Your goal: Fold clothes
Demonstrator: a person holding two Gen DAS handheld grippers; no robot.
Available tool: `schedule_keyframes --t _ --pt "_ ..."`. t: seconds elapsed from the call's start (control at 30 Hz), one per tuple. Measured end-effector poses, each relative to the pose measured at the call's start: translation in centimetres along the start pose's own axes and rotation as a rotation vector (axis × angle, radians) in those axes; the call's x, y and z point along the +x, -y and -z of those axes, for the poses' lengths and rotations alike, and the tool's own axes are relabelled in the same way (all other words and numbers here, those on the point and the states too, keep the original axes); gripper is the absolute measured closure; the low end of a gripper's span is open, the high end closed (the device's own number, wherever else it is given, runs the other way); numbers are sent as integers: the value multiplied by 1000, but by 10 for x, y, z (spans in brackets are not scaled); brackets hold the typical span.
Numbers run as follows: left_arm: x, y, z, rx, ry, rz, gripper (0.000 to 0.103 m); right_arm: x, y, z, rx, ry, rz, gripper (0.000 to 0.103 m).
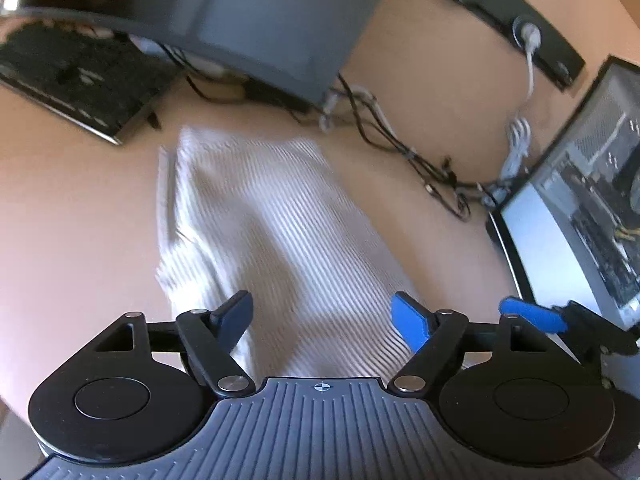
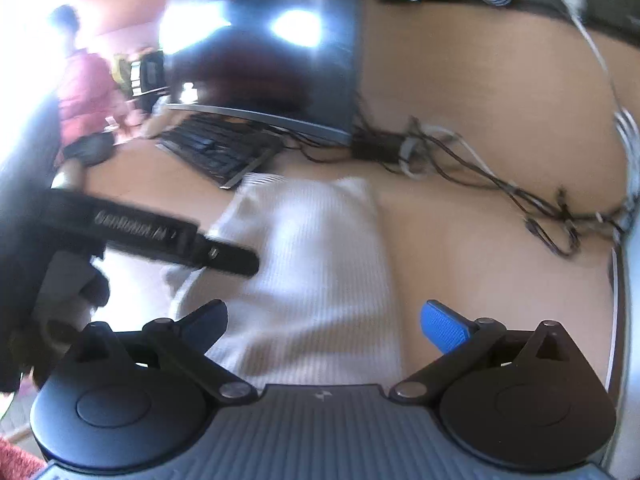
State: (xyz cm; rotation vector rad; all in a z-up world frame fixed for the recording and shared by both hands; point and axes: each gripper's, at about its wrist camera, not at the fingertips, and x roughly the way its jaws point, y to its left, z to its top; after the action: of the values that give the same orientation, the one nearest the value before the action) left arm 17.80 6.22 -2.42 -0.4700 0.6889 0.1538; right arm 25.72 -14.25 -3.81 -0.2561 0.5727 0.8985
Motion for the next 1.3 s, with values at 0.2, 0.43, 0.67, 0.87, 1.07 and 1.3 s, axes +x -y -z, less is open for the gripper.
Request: schedule_keyframes --t 0.2,0.43,0.67,0.87,1.07,1.3 --pt "-25 -24 -4 13 48 -178 15 -10 -35 -1 -260 41 -94 41" --pt "-41 -42 4 -17 55 -283 14 2 -73 18 -485 -51 -247 17" --pt "-60 -37 8 15 74 -285 10 -9 -71 42 -671 -62 -268 17" --pt "-68 -34 7 34 90 -271 8 -3 -71 49 -781 -91 -250 17" --pt "-73 -34 16 120 80 -236 8 15 -62 52 -691 -144 -260 23" --pt "-61 -9 48 394 -18 -190 7 39 -28 25 -328 -237 -303 34"
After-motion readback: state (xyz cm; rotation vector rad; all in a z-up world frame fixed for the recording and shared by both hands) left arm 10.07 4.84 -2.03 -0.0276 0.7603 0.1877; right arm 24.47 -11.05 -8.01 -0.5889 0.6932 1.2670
